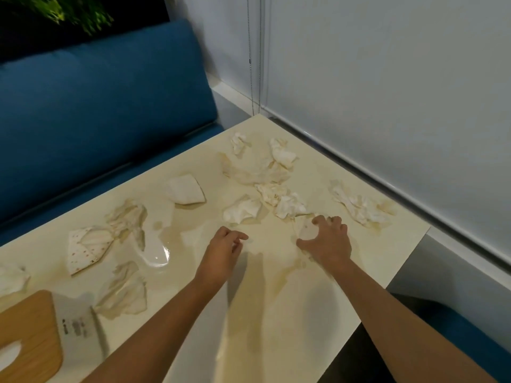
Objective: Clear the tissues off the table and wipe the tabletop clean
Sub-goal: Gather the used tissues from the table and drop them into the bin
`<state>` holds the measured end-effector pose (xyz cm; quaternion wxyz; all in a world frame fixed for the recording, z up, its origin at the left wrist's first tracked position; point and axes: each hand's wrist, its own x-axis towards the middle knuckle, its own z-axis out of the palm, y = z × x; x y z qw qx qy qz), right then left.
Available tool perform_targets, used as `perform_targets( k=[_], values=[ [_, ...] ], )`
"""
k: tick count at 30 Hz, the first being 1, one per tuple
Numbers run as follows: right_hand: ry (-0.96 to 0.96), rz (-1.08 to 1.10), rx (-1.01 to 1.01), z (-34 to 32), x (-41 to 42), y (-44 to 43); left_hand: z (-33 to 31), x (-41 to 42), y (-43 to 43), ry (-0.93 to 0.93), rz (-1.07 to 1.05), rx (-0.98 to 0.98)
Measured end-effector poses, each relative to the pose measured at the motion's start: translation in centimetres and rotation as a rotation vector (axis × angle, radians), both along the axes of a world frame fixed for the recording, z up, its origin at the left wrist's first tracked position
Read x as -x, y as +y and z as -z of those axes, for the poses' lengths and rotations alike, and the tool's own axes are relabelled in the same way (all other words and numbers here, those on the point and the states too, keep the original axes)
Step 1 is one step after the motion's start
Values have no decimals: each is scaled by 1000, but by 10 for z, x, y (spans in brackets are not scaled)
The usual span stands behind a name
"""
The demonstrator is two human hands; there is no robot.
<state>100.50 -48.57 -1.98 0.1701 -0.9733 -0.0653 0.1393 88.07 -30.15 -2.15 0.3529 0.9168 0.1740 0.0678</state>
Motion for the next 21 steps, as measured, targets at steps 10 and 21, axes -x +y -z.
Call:
perform_targets(
  k=[10,21],
  values=[
    [118,-11,-64,-14,-11,-13,-12,-76,23,-23,-168,-56],
    [162,32,-410,-38,-36,-27,21,-100,26,147,-314,-145]
  ],
)
